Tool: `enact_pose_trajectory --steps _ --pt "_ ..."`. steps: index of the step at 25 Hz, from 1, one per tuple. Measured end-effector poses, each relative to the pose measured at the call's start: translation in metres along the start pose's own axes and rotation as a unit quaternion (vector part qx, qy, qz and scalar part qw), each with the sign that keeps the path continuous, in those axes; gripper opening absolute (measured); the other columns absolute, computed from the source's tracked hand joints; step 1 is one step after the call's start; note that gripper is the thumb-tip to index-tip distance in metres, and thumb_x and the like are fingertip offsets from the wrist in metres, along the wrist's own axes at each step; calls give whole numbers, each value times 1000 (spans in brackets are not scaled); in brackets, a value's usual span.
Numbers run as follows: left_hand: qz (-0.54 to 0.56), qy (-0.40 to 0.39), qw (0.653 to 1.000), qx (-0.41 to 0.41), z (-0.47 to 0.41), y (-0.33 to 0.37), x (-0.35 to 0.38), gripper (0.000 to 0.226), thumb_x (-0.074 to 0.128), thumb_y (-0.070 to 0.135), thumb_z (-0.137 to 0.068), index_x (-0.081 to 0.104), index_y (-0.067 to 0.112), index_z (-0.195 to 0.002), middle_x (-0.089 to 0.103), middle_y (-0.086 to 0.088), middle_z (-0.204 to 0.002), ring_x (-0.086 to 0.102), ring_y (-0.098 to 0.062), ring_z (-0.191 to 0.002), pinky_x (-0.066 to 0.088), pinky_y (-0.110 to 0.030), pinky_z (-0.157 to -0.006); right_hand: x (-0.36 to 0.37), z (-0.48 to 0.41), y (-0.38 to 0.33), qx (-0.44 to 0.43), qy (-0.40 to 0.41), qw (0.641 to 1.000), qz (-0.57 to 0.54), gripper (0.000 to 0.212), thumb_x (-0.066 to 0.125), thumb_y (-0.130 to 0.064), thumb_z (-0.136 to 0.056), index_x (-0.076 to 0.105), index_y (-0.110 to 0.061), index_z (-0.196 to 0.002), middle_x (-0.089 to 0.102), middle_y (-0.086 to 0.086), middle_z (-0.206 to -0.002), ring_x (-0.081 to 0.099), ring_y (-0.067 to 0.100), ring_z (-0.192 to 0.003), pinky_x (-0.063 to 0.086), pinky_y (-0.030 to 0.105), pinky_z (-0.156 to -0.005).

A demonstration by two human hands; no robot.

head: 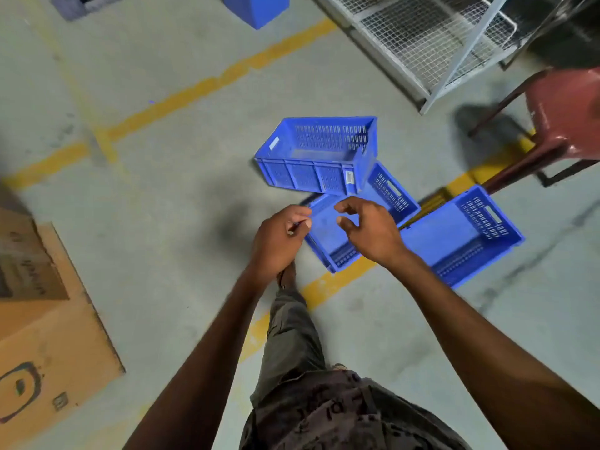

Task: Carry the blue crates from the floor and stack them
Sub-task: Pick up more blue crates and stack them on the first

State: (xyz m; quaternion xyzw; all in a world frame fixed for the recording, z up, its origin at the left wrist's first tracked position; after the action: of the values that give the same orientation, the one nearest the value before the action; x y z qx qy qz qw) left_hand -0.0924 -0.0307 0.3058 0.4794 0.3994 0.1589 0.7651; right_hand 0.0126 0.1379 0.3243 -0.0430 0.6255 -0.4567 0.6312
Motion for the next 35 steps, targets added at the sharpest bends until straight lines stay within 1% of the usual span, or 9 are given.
enact_pose_trajectory --steps 4,9,15,19,24,28,31,33,35 --pt "37 -49 998 -24 -145 -52 15 29 65 28 -88 62 41 -114 74 14 -103 71 -14 -92 56 -42 -91 33 -133 29 46 -25 997 49 27 65 -20 -92 66 -21 -119 70 -3 -118 61 22 -113 51 36 -91" --pt "11 -69 994 -80 -277 -143 37 38 64 29 -90 59 35 -127 72 23 -96 68 -5 -81 57 -39 -86 116 -283 91 84 -97 982 141 41 62 -23 -91 59 -17 -131 62 9 -131 55 31 -123 46 41 -97" --pt "67 -40 985 -156 -359 -242 72 36 64 32 -84 61 44 -118 76 10 -98 75 -14 -80 58 -42 -88 240 -421 182 8 -116 932 342 61 72 -12 -65 59 0 -123 63 24 -115 62 42 -105 50 45 -83" --pt "59 -51 982 -174 -369 -280 103 32 65 27 -91 62 33 -123 76 11 -96 74 -13 -77 57 -39 -84 267 -461 220 33 -110 924 365 43 61 -10 -82 54 -7 -124 65 20 -114 63 39 -104 46 42 -88" --pt "-111 -74 989 -69 -375 -243 110 58 66 25 -91 46 29 -145 63 9 -131 63 -13 -115 49 -36 -98 212 -447 208 -4 -44 922 384 22 55 -8 -80 66 -9 -99 72 18 -91 68 35 -90 48 37 -81" --pt "-356 -52 929 85 -372 -173 107 76 56 58 -88 36 26 -154 38 1 -158 31 -27 -148 21 -47 -118 110 -381 179 -41 -60 939 336 18 72 -19 -73 66 -17 -90 72 12 -87 68 34 -88 45 38 -79" --pt "-392 -143 906 79 -354 -124 97 65 51 80 -80 66 29 -117 71 1 -117 61 -27 -120 37 -48 -106 27 -312 171 -30 -50 955 292 18 74 -24 -74 66 -20 -90 72 8 -84 67 34 -86 44 36 -76" --pt "-390 -175 897 114 -328 -80 95 58 53 78 -83 64 21 -88 71 -3 -84 68 -31 -91 47 -40 -77 -18 -273 169 -7 -39 960 276 24 76 -27 -75 67 -21 -96 73 7 -89 67 33 -90 44 37 -79" --pt "-399 -167 890 145 -295 -31 92 55 55 72 -86 61 17 -81 68 -6 -76 67 -32 -82 42 -37 -64 -49 -237 157 -11 -46 961 271 26 75 -27 -74 66 -21 -98 72 9 -92 66 34 -93 48 38 -78"
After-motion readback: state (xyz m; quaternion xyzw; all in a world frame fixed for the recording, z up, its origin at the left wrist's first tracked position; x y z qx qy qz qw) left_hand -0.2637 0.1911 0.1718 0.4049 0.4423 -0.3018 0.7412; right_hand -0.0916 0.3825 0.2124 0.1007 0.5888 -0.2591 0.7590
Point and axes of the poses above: each hand's wrist, its own z-axis away from the middle knuckle, its own x-axis out of the palm, y = z × x, the point moved 6 cm from there along -z, towards the middle knuckle
